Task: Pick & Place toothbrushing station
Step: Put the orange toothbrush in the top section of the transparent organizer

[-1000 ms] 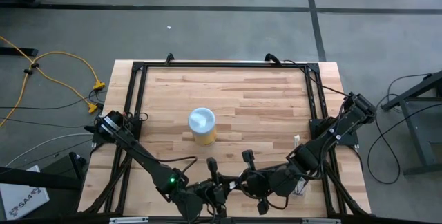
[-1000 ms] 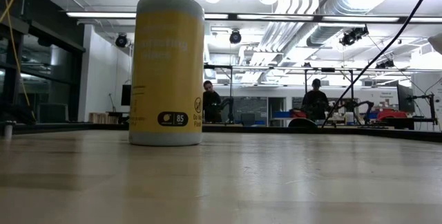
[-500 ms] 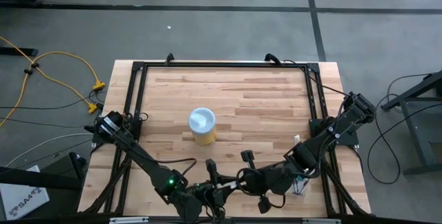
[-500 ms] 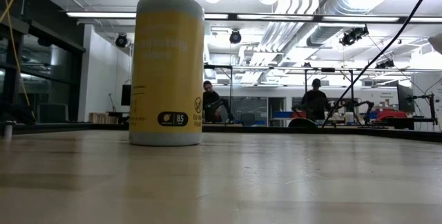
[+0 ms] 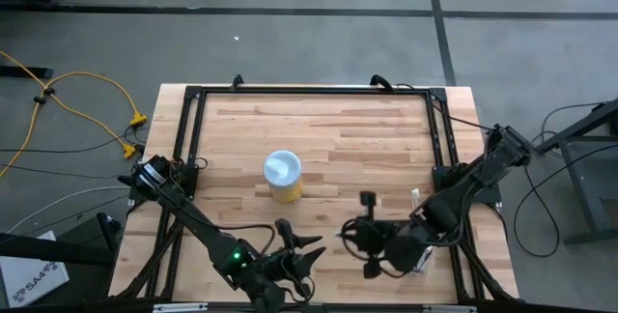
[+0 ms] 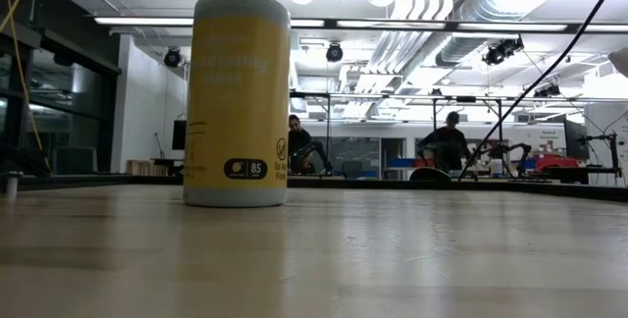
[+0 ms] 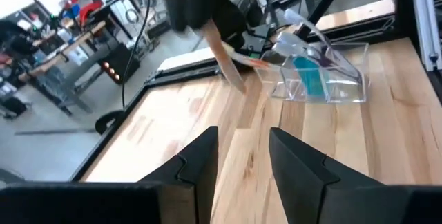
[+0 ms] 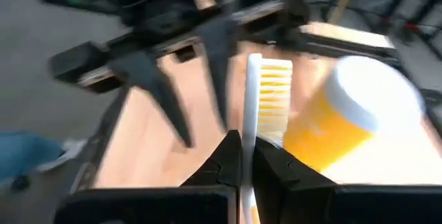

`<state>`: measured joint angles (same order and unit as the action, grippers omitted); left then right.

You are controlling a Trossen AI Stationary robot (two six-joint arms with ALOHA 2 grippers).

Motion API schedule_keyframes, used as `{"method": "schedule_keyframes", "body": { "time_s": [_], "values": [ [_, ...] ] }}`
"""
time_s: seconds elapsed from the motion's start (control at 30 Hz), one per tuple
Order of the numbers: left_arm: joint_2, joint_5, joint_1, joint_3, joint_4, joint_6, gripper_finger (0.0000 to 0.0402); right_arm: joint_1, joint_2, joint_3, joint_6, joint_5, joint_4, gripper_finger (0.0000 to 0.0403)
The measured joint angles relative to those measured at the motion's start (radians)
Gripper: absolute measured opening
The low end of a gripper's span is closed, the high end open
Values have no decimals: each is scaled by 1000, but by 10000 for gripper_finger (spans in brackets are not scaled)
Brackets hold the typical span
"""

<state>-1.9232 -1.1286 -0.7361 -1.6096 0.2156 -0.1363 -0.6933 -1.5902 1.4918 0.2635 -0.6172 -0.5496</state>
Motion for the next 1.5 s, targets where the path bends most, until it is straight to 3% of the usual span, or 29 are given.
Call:
{"method": "schedule_keyframes", "body": {
  "time_s": [0.47, 0.77, 0.93, 1.13, 1.3, 1.5],
  "values": [
    [0, 19, -2, 5, 133, -153, 124, -50, 352, -405, 241, -365, 65, 8],
    [0, 22, 1, 5, 140, -169, 124, -202, 559, -625, 429, -482, 58, 7],
    [0, 22, 2, 5, 140, -178, 124, -307, 626, -674, 497, -485, 25, 7],
    [0, 31, 2, 5, 136, -219, 124, -430, 668, -675, 669, -534, -183, 7],
    [0, 32, 2, 6, 124, -224, 124, -528, 668, -675, 902, -583, -381, 7],
    [0, 33, 2, 6, 105, -224, 124, -633, 666, -675, 1045, -616, -488, 7]
  ]
}}
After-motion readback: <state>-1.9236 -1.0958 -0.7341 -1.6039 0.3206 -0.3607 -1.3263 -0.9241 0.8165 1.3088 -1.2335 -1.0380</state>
